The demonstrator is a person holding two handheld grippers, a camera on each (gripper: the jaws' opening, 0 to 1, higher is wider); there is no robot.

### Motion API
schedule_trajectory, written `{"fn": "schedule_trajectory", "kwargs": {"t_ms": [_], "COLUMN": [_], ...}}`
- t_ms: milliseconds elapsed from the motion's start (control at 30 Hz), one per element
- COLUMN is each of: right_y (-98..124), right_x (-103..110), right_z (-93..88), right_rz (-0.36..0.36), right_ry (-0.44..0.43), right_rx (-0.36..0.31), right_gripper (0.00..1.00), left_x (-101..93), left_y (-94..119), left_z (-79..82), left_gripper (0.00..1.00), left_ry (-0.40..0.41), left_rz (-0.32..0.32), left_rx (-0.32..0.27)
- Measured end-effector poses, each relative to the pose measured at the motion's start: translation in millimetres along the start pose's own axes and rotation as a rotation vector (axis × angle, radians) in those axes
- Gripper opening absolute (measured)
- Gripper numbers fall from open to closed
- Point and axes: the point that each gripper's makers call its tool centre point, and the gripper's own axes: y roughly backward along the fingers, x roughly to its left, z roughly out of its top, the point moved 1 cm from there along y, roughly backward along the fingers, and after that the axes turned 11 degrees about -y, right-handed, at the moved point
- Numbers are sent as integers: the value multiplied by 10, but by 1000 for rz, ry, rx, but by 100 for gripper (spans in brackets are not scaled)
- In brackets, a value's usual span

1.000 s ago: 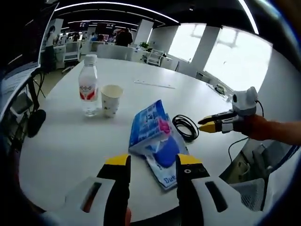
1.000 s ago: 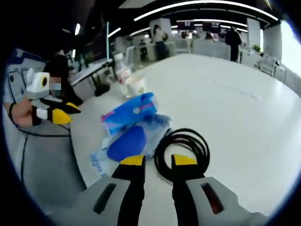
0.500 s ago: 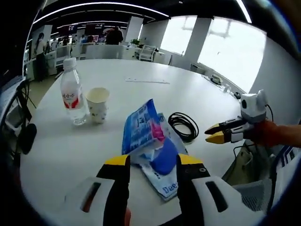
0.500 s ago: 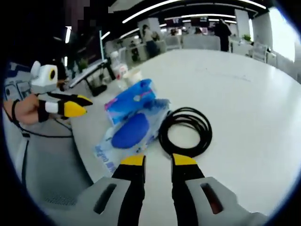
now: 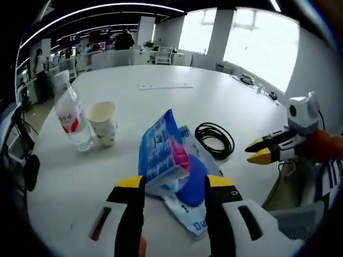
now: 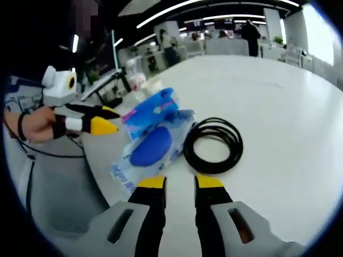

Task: Arrange the tabletop items into an orderly group along one side of the table until the central work area is clear of visible clutter.

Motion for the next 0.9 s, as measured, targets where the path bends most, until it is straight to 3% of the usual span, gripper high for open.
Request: {"fn": "schedule_trajectory", "kwargs": {"t_ms": [200, 400, 567, 700, 900], "right_y": [26, 37, 38, 25, -22], "right_x": [-29, -49, -45, -33, 25], "right_z": [-1, -14, 13, 48, 87], "right_rz": [-5, -8, -5, -3, 9], "right_ry": [-12, -21, -20, -17, -8], "right_rx": [-6, -4, -5, -9, -7], "right_gripper": [17, 16, 15, 14, 13], "left_x": [-13, 93, 201, 290, 354], "left_y": [-136, -223, -204, -147, -45], "left_z": [-17, -40, 9, 11, 26], "left_gripper": [55, 44, 20, 17, 14], "left_ry": [-86, -90, -89, -107, -56], "left_rz": [16, 38, 59, 94, 100], "left_rx": [49, 65, 41, 42, 9]}}
